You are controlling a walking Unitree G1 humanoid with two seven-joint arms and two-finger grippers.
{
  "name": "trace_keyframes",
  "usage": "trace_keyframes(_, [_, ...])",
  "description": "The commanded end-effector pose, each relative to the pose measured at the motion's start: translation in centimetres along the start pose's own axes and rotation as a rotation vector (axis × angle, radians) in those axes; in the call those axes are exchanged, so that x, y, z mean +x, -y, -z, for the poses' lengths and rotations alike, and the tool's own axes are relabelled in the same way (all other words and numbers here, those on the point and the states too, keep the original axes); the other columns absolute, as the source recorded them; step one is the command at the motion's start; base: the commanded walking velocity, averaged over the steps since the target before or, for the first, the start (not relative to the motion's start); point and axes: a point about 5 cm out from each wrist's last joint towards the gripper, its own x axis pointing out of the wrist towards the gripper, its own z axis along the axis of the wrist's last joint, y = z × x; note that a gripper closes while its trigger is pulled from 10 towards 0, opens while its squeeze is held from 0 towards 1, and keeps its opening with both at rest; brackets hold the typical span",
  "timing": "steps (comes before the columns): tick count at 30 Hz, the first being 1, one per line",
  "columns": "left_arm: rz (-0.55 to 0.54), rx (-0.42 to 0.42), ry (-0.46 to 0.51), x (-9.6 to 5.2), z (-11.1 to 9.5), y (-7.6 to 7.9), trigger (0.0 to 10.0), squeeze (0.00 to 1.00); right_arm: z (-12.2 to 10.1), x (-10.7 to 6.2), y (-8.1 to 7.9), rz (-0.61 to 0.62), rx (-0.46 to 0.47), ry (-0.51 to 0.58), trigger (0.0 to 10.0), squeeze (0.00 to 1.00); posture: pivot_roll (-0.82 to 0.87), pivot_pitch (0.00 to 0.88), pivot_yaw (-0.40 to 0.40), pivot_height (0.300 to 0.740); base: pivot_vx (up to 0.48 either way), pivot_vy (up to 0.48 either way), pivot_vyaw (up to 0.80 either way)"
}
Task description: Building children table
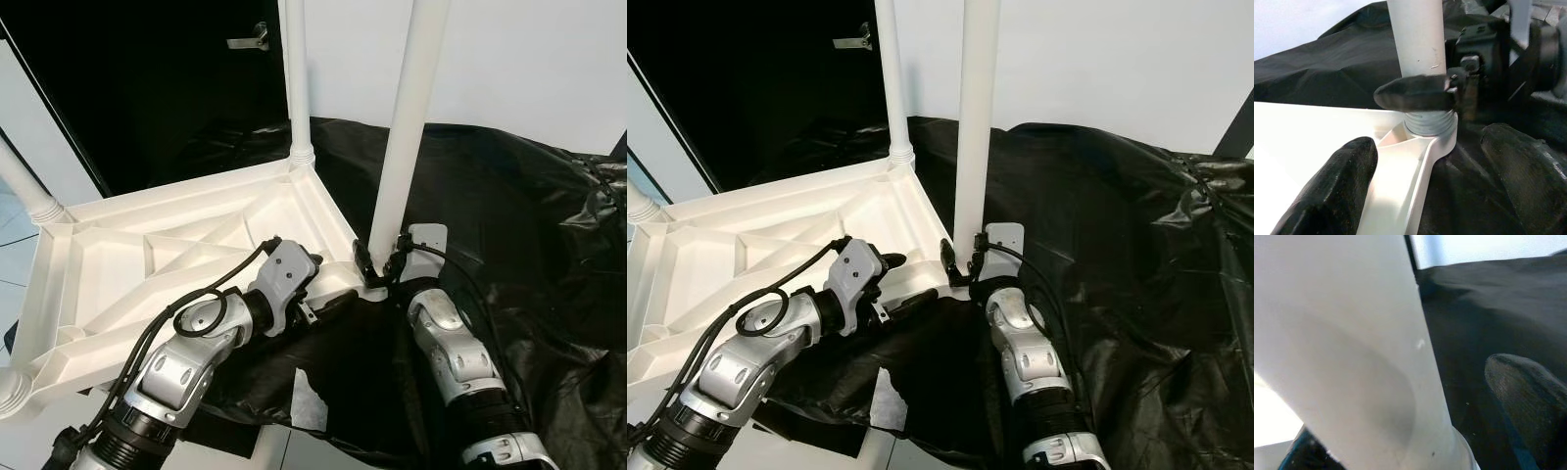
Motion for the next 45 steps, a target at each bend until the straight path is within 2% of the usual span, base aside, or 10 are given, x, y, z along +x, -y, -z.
trace_keyframes(1, [0.009, -0.011, -0.024, -0.3, 0.4, -0.2, 10.0, 0.0, -0.9, 0.1, 0.3, -0.056, -0.009, 0.052, 10.0, 0.0, 0.02, 0.0, 0.005, 0.74, 0.0, 0.0, 0.0])
trace_keyframes(12, [0.011, -0.003, -0.021, -0.1, 0.3, -0.4, 10.0, 0.0, -1.1, 1.4, 1.0, -0.357, -0.117, -0.002, 10.0, 0.0, 0.02, 0.0, 0.004, 0.74, 0.0, 0.0, 0.0])
trace_keyframes(13, [0.012, -0.002, -0.02, -0.1, 0.3, -0.4, 10.0, 0.0, -0.9, 1.5, 1.1, -0.381, -0.133, -0.017, 3.1, 0.0, 0.02, 0.0, 0.004, 0.74, 0.0, 0.0, 0.0])
trace_keyframes(17, [0.011, -0.001, -0.019, 0.0, 0.3, -0.4, 10.0, 0.0, -0.8, 1.6, 1.2, -0.394, -0.151, -0.026, 2.2, 0.0, 0.02, 0.0, 0.003, 0.74, 0.0, 0.0, 0.0])
trace_keyframes(18, [0.012, -0.001, -0.018, 0.0, 0.2, -0.4, 10.0, 0.0, -0.7, 1.7, 1.3, -0.406, -0.162, -0.033, 0.0, 0.0, 0.03, 0.0, 0.002, 0.74, 0.0, 0.0, 0.0])
trace_keyframes(30, [0.015, -0.002, -0.02, -0.1, 0.3, -0.2, 10.0, 0.0, 0.2, 1.3, 1.8, -0.436, -0.139, -0.057, 0.0, 0.0, 0.03, 0.0, -0.005, 0.74, 0.0, 0.0, 0.0])
trace_keyframes(31, [0.018, -0.001, -0.019, 0.0, 0.3, -0.1, 10.0, 0.0, 0.4, 1.2, 1.6, -0.402, -0.118, -0.043, 1.2, 0.0, 0.03, 0.0, -0.006, 0.74, 0.0, 0.0, 0.0])
trace_keyframes(34, [0.019, -0.001, -0.019, 0.0, 0.3, -0.1, 10.0, 0.0, 0.4, 1.1, 1.6, -0.387, -0.115, -0.039, 1.2, 0.0, 0.03, 0.0, -0.006, 0.74, 0.0, 0.0, 0.0])
trace_keyframes(35, [0.02, 0.0, -0.018, 0.0, 0.3, -0.1, 10.0, 0.0, 0.5, 1.1, 1.5, -0.367, -0.11, -0.034, 10.0, 0.0, 0.03, 0.0, -0.005, 0.74, 0.0, 0.0, 0.0])
trace_keyframes(45, [0.03, -0.001, -0.018, 0.1, 0.4, 0.1, 10.0, 0.0, 1.2, 0.7, 0.7, -0.12, -0.087, -0.019, 10.0, 0.0, 0.01, 0.0, 0.002, 0.74, 0.0, 0.0, 0.0])
